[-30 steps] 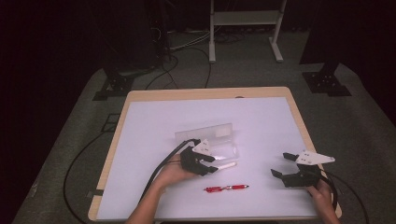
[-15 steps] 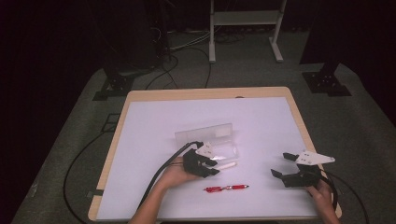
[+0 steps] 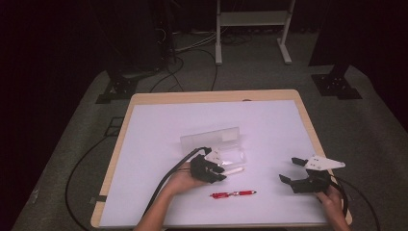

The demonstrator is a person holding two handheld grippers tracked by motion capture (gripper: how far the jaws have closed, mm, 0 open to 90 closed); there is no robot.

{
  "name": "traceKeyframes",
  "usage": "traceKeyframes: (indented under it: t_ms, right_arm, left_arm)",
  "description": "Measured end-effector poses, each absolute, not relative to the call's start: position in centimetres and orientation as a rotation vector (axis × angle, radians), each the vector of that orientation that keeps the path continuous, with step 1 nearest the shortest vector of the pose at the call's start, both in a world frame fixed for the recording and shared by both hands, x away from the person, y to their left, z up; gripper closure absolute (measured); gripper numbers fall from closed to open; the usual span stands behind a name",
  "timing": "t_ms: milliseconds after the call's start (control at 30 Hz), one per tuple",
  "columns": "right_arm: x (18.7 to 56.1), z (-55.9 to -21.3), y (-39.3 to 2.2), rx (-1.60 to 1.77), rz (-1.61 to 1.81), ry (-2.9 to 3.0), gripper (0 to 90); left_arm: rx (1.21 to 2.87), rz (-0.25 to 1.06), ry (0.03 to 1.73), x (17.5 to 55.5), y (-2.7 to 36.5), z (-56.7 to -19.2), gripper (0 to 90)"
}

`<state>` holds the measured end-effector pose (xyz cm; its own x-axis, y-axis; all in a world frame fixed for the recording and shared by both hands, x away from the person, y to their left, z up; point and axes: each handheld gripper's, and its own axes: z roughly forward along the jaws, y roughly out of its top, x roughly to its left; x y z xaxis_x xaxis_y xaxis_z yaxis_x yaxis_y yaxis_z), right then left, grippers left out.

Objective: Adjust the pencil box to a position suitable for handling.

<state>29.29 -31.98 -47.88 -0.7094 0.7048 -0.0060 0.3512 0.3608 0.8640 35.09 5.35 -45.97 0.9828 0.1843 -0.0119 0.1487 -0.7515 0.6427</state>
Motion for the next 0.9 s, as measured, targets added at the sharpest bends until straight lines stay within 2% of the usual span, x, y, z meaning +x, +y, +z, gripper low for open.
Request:
traceKeyframes:
  t_ms: [267, 567, 900]
  right_arm:
    - [29.27, -47.88, -31.99, 0.921, 1.294, 2.251, 13.8]
    - [29.25, -47.86, -32.01, 0.923, 1.297, 2.25, 13.8]
    - [29.23, -47.87, -32.0, 0.92, 1.297, 2.25, 13.8]
  left_arm:
    - [2.445, 0.082, 0.226, 35.0, 5.29, -46.08, 70.8]
    - [2.446, 0.113, 0.216, 34.62, 5.2, -46.09, 78.1]
    - [2.454, 0.125, 0.206, 34.41, 5.26, -46.03, 78.8]
